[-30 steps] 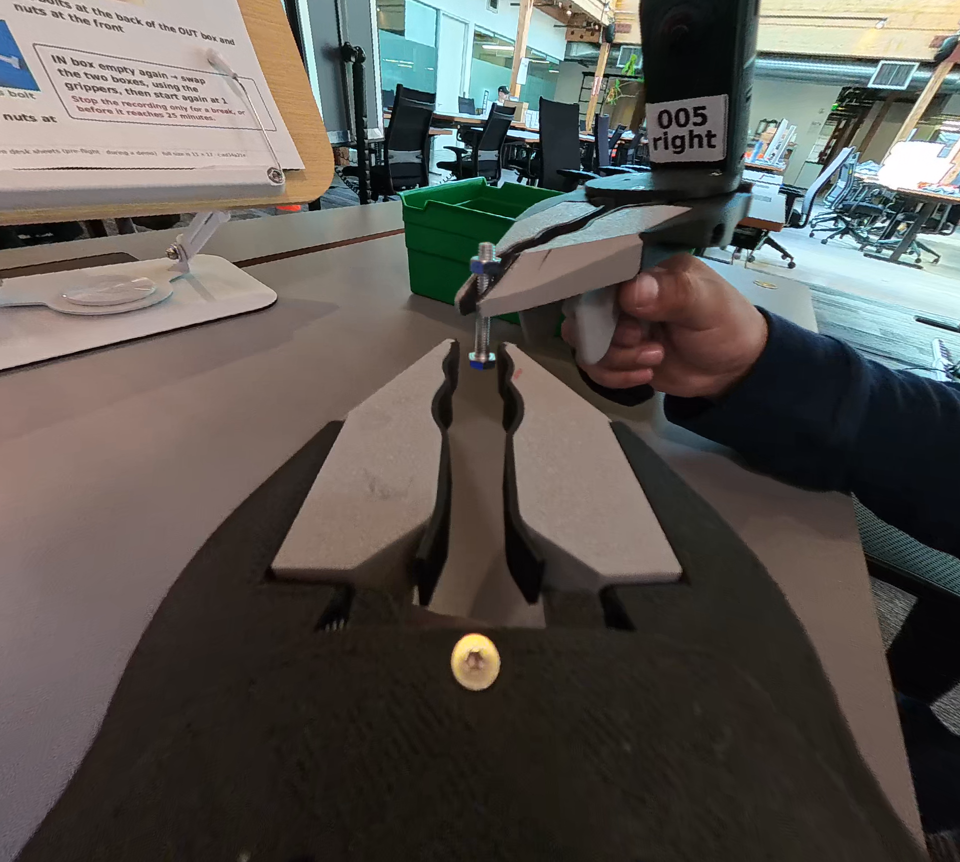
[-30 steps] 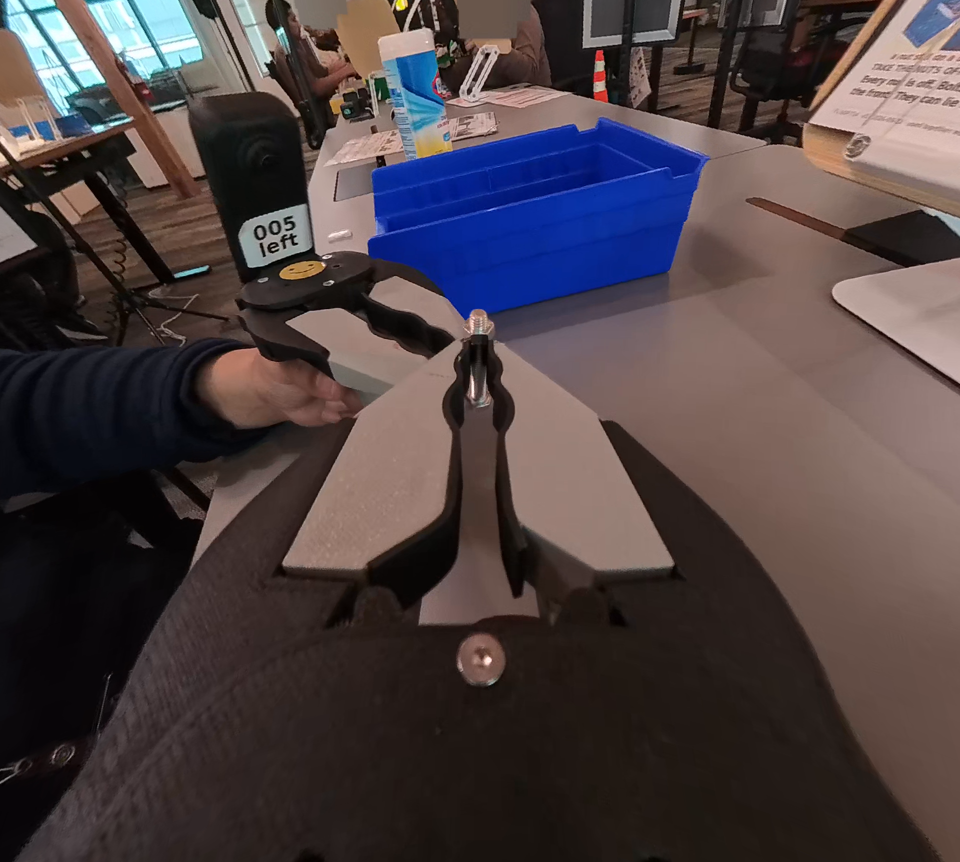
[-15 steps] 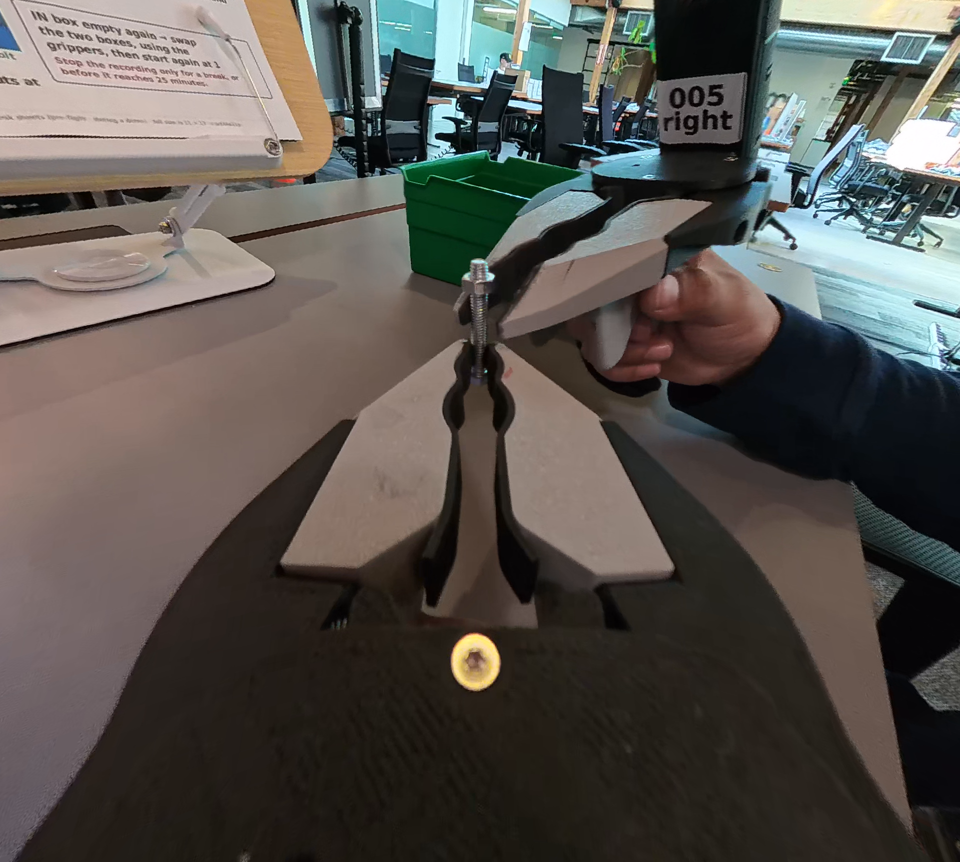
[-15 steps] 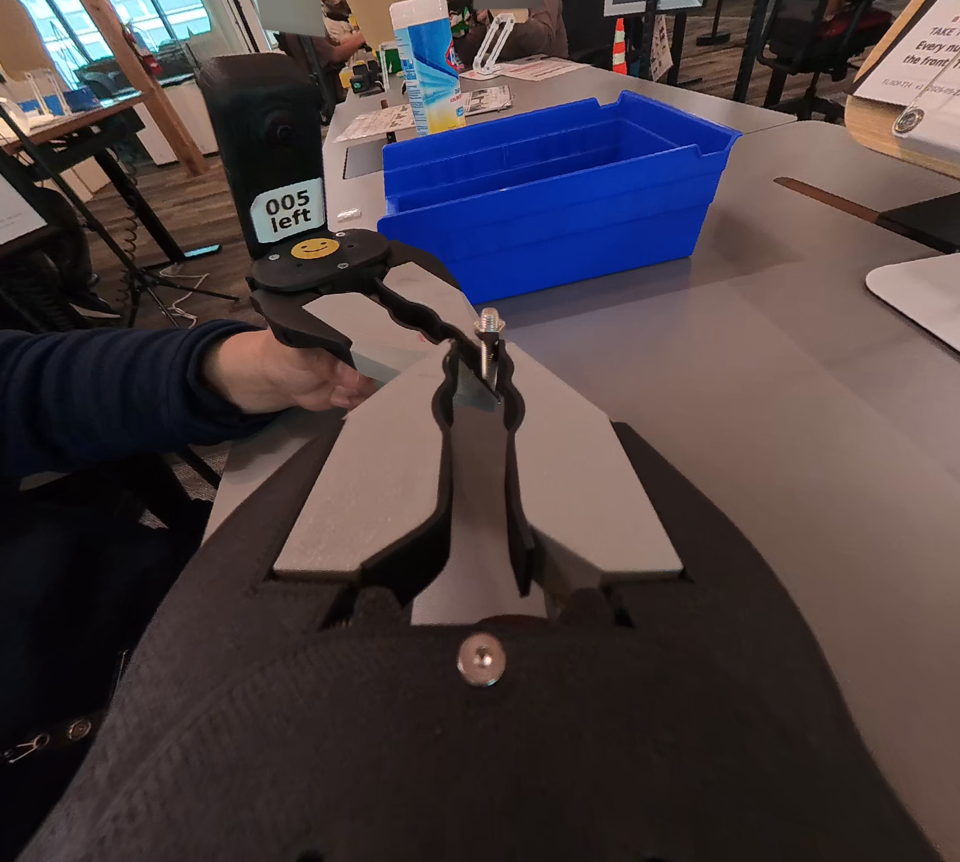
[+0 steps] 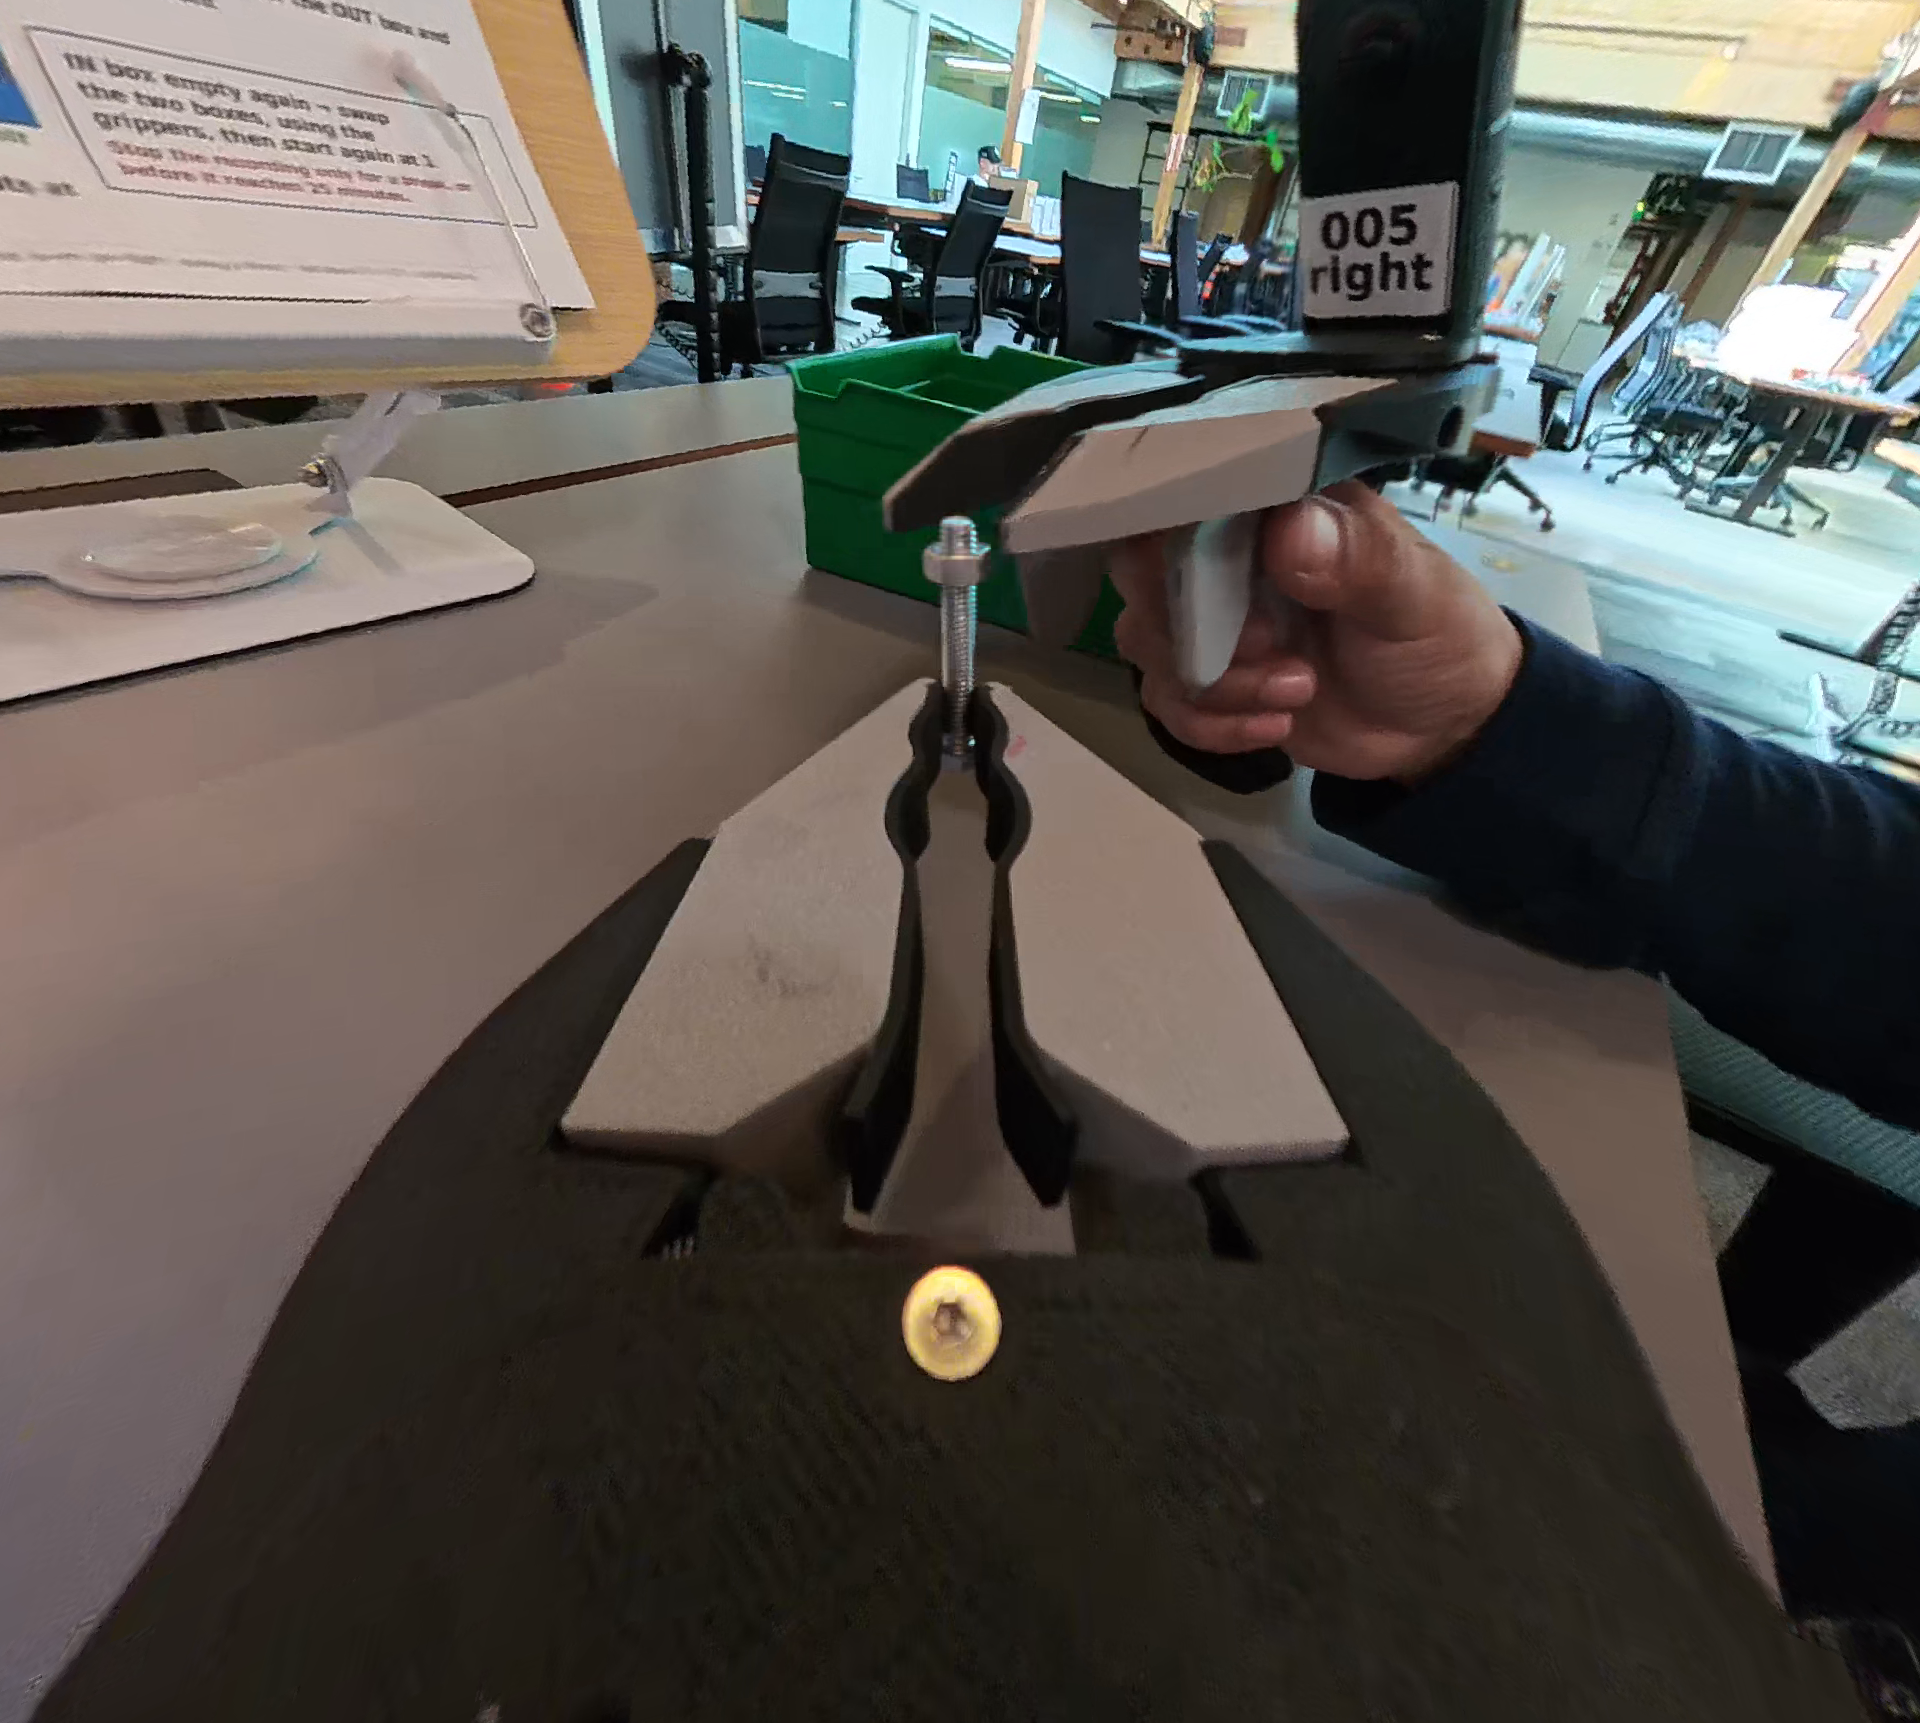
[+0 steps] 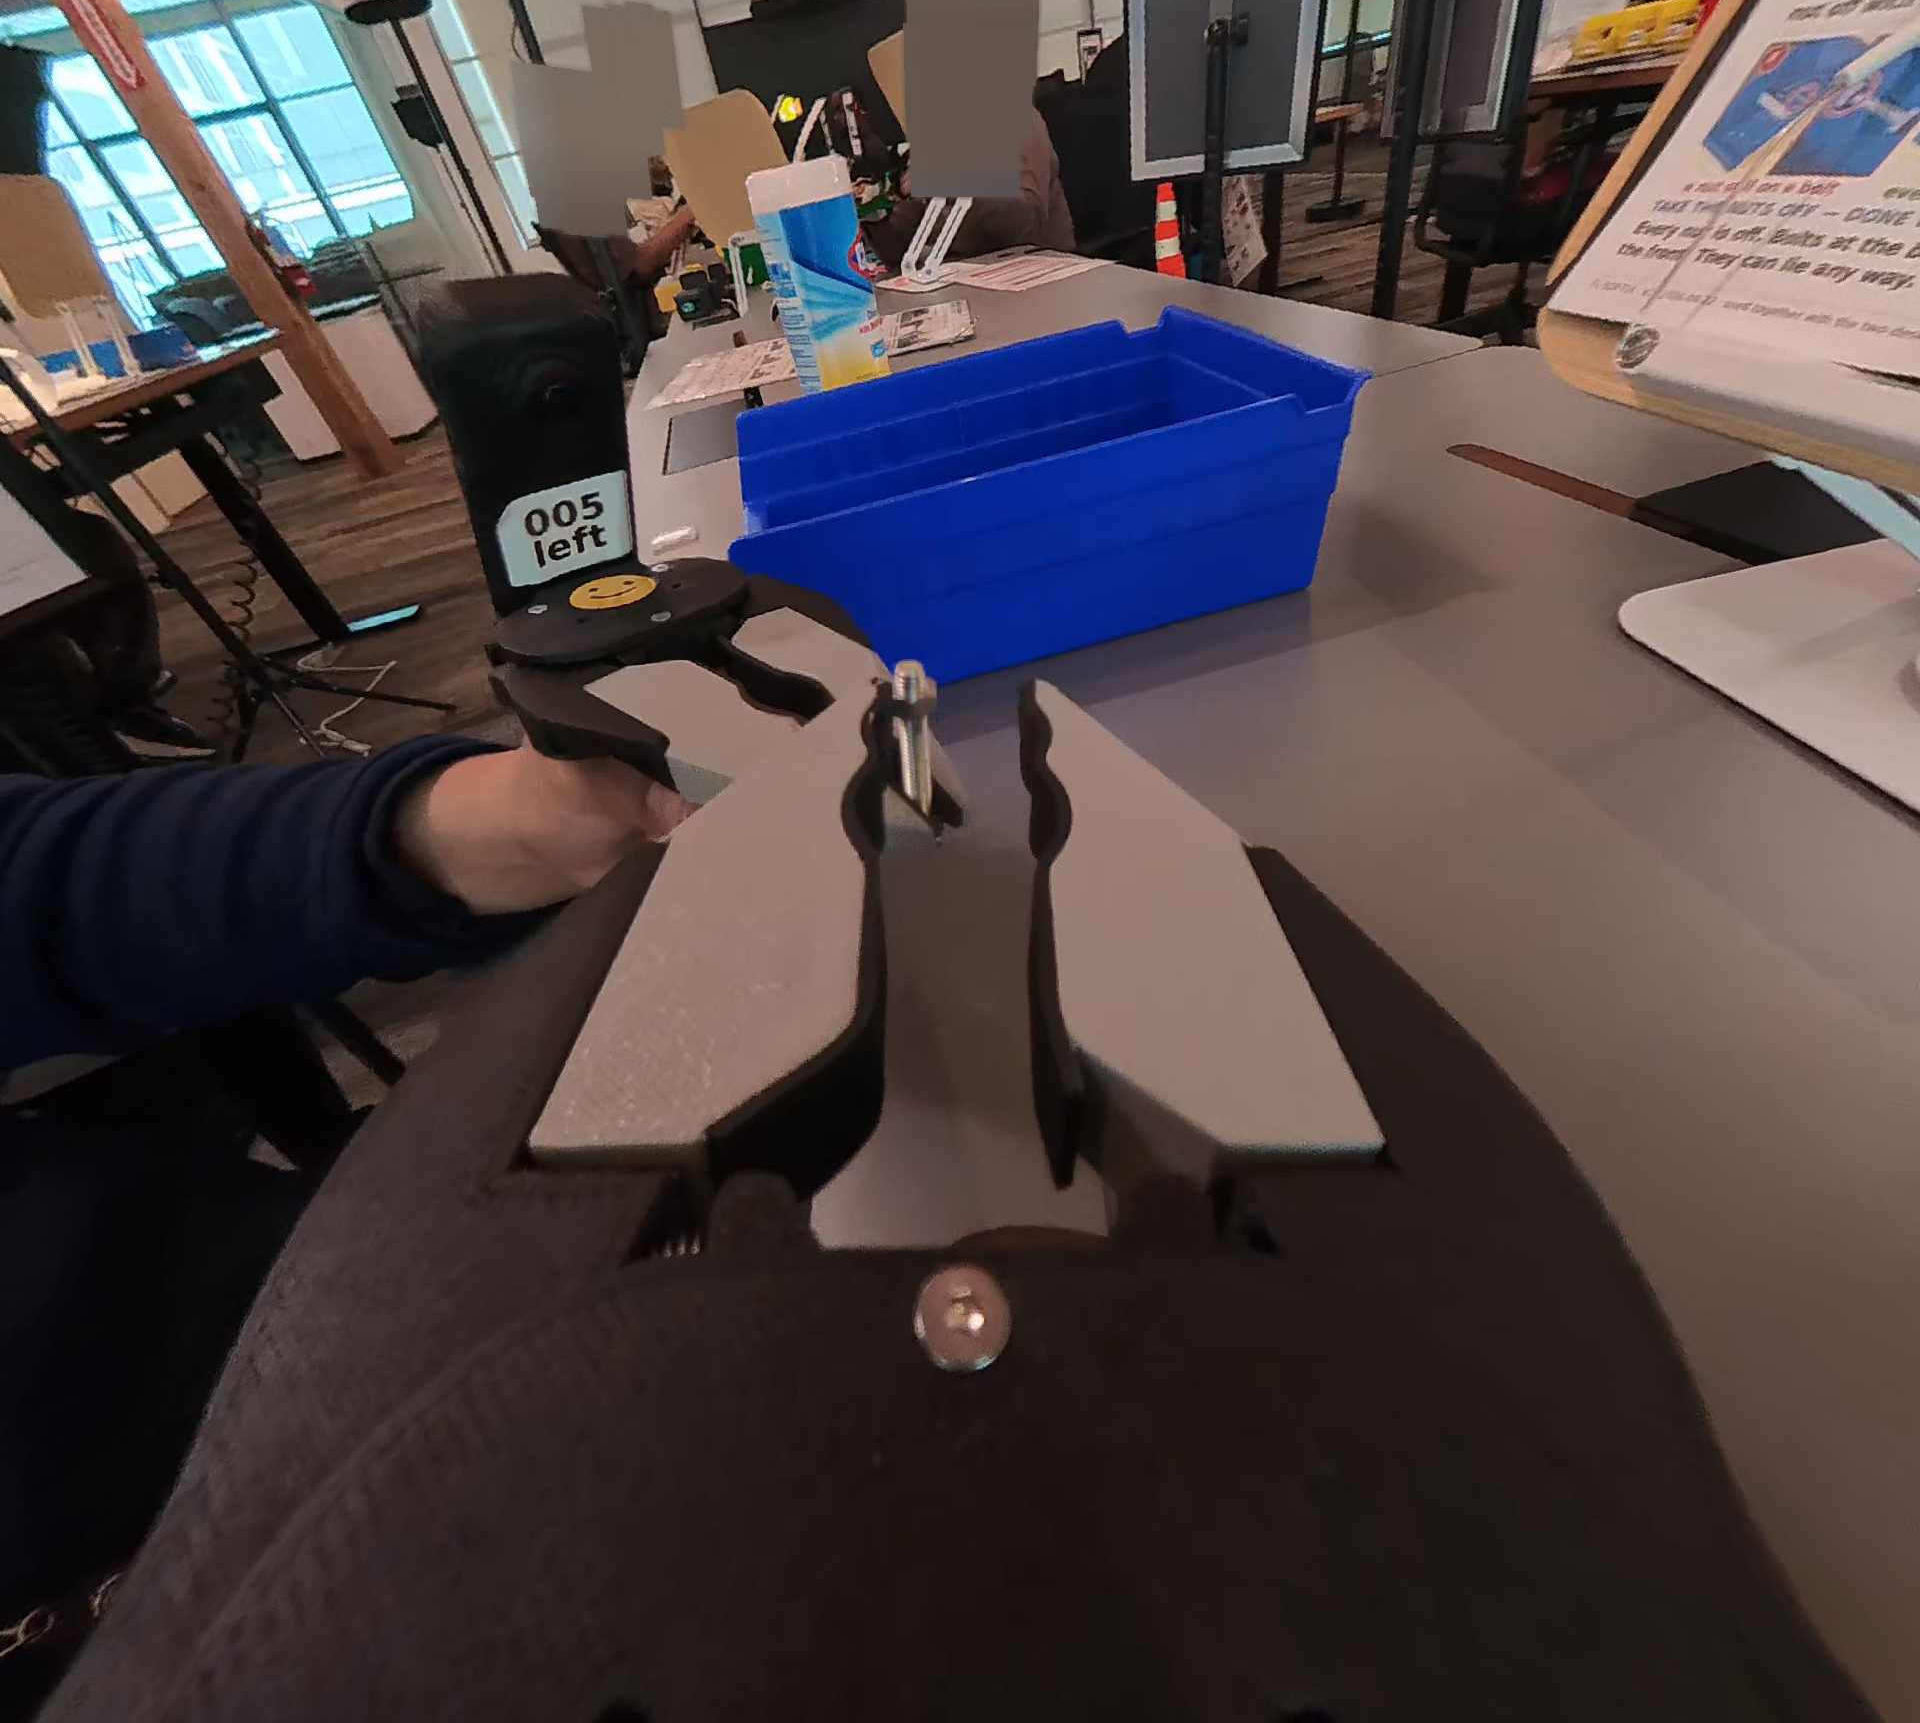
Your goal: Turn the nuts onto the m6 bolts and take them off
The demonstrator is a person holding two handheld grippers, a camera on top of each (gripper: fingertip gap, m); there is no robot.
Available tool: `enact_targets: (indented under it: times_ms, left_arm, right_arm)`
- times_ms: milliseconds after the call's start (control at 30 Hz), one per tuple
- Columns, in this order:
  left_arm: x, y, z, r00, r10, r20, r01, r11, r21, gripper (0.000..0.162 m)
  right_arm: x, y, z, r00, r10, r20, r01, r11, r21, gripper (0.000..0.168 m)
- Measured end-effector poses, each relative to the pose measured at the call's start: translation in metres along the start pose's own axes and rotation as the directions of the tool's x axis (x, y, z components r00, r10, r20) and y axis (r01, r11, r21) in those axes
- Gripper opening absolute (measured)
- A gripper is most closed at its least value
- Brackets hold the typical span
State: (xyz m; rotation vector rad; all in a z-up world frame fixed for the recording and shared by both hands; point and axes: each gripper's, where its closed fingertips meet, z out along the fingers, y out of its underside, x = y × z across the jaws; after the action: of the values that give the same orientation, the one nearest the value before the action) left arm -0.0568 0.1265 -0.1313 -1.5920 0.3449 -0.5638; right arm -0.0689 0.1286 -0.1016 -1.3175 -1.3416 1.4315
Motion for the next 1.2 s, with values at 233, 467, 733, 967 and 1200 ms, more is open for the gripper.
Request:
enact_targets:
  times_ms: [233,467,733,967,1200]
  left_arm:
    - [0.005,0.003,0.002,1.000,0.006,-0.025,-0.007,1.000,-0.016,0.004]
    - [-0.005,0.002,-0.001,0.999,0.015,0.033,-0.015,1.000,-0.012,0.003]
    - [0.005,0.003,0.001,0.998,0.060,-0.002,-0.060,0.998,-0.019,0.003]
    - [-0.007,-0.008,-0.007,0.998,0.032,0.050,-0.034,0.999,0.034,0.003]
    - [0.012,-0.003,0.000,0.995,0.099,-0.022,-0.099,0.995,0.012,0.003]
  right_arm:
    - [-0.009,0.001,0.004,0.999,-0.009,0.039,0.009,1.000,0.001,0.029]
    - [0.006,0.006,0.001,1.000,0.011,-0.024,-0.012,1.000,-0.021,0.022]
    - [-0.010,0.008,0.011,0.999,-0.033,0.024,0.034,0.999,-0.029,0.024]
    - [0.012,-0.001,-0.006,0.999,0.040,-0.032,-0.039,0.999,0.020,0.016]
    - [-0.011,0.006,0.011,0.999,-0.030,0.031,0.030,0.999,-0.021,0.026]
